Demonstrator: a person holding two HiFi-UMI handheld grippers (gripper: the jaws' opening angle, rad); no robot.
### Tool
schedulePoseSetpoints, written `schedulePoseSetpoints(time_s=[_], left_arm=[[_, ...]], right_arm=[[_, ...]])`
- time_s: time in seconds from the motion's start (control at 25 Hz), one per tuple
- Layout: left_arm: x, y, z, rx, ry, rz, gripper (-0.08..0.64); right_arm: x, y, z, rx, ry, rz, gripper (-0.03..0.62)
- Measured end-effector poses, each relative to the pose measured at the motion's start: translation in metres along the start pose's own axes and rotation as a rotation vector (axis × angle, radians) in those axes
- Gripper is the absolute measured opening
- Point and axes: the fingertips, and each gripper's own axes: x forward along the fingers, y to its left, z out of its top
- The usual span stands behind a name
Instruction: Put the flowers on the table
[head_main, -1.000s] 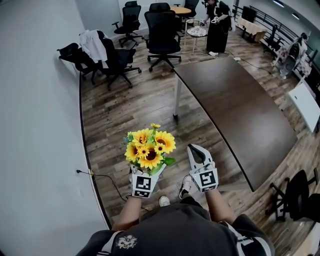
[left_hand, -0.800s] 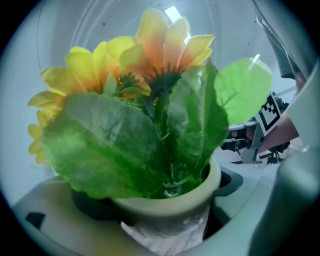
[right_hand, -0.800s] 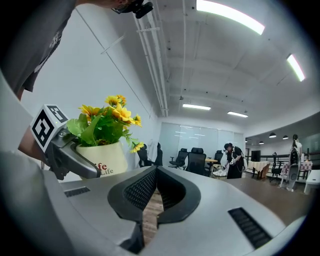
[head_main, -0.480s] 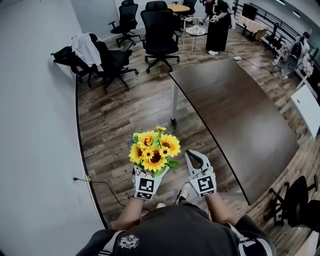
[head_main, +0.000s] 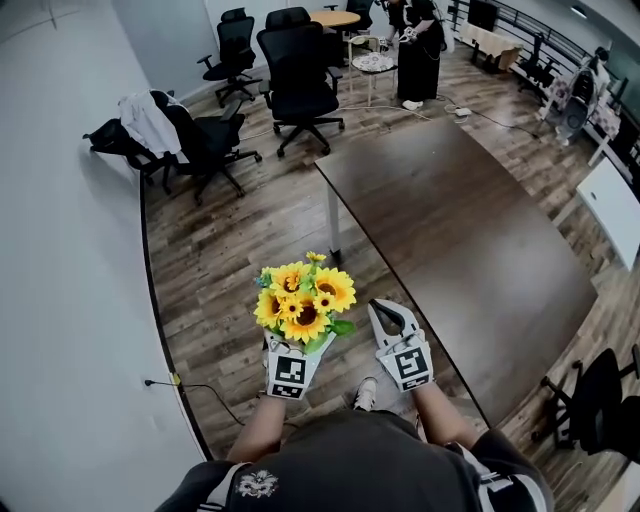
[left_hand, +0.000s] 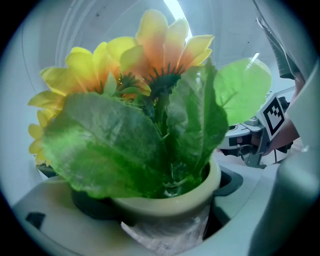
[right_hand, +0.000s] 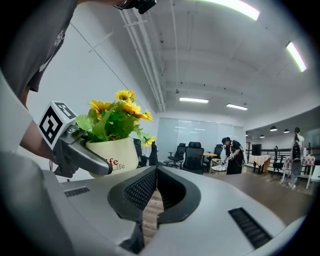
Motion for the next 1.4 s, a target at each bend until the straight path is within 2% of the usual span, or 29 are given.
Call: schedulePoseSetpoints(time_s=[0.28,0.52,0.72,0.92,1.2,1.4], left_arm=[[0.063,-0.016,0.015,-0.003,0.006,-0.010,0.549],[0.106,-0.032,0.033,0.008,-0.009,-0.038,0.549],[0.150,-0.039,0.047,0.022,-0.025,-0.078,0.549],[0.202,-0.044,0.056,0.039,-0.044,-0.157,0.549],[0.284,-0.046,0.068,0.071,-0.092,-0.294,0.549],[0.335,-0.043,0.085,0.083,-0.114,-0.387,0.549]], right_arm=[[0.000,-0.071,-0.017,0.038,-0.001,-0.042,0.023],[-0.017,-0.125,-0.012,0.067,-0.061,-0.135,0.023],[-0.016,-0.167,-0.018,0.084,-0.056,-0.194,0.023],[-0.012,-0.214,-0.014,0.172,-0.100,-0.269,0.023],[0.003,-0.276,-0.019,0.189,-0.089,-0.408,0.023],[0.020,-0.310,-0.008,0.191,-0.093,-0.484,0.023]])
